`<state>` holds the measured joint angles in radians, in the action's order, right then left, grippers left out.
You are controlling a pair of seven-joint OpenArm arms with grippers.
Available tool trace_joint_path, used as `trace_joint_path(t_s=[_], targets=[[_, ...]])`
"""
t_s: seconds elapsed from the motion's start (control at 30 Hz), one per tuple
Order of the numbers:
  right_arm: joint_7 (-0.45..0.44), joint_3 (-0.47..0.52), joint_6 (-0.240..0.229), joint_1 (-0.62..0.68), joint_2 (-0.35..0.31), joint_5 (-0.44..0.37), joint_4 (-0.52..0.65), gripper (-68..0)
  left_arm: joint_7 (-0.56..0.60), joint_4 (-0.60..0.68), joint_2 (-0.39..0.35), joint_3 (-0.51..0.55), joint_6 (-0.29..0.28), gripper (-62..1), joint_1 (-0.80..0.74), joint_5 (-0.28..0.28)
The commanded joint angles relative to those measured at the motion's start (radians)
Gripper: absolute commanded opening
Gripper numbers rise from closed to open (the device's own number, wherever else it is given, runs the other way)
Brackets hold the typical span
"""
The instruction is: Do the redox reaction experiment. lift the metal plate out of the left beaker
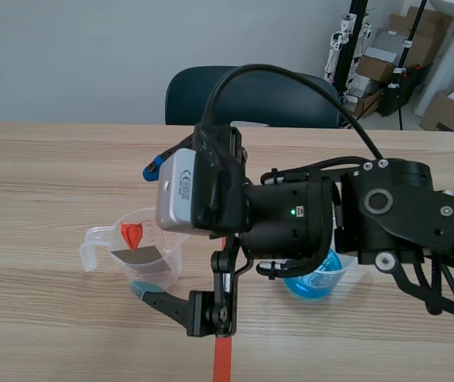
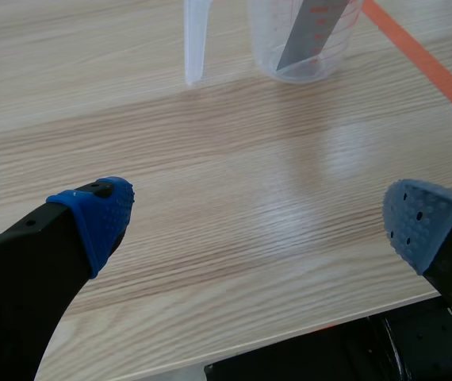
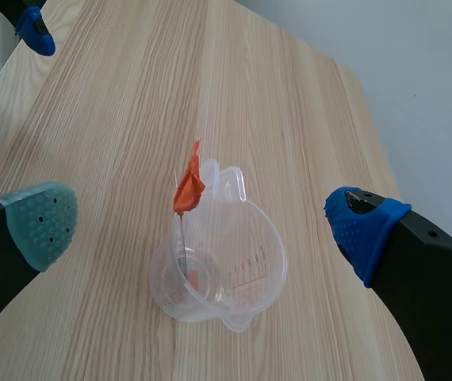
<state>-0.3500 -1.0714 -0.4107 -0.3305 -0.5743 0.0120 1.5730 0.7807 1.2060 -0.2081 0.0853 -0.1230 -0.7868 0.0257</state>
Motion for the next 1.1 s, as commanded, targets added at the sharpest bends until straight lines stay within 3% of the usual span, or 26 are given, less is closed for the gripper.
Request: trace_joint_path(t_s=[0.0,0.2,0.37,0.43,0.57,0.7,0.87,1.07], targets=[[-0.012,-0.004,0.003,-0.019,0.001,-0.007,0.009,0.4,-0.001,0.017,-0.009,-0.005,0.002,1.4,-0.005,-0.006],[-0.014,-0.031,0.003,-0.021,0.018,0.016,0.009,0.4,0.025,0.017,-0.008,-0.005,-0.003,1.4,-0.006,-0.005],[-0.016,-0.039,0.004,-0.021,0.018,0.023,0.009,0.4,0.285,0.0,-0.008,-0.005,-0.003,1.4,-0.031,0.003],[-0.019,-0.039,0.004,-0.021,0.019,0.023,0.009,-1.5,0.304,-0.002,-0.008,-0.005,-0.003,1.4,-0.033,0.003],[-0.019,-0.039,0.004,-0.021,0.019,0.023,0.009,-11.4,0.317,-0.025,-0.009,-0.005,-0.002,1.4,-0.037,0.002],[-0.023,-0.039,0.004,-0.021,0.021,0.023,0.009,-25.7,0.416,-0.048,-0.008,-0.005,-0.002,1.4,-0.055,0.002],[-0.028,-0.039,0.004,-0.021,0.021,0.023,0.009,-44.8,0.425,-0.048,-0.009,-0.005,-0.002,1.4,-0.058,0.002],[-0.058,-0.039,0.035,-0.021,0.021,0.023,0.009,-61.4,0.428,-0.054,-0.009,-0.005,-0.002,1.4,-0.06,0.002]])
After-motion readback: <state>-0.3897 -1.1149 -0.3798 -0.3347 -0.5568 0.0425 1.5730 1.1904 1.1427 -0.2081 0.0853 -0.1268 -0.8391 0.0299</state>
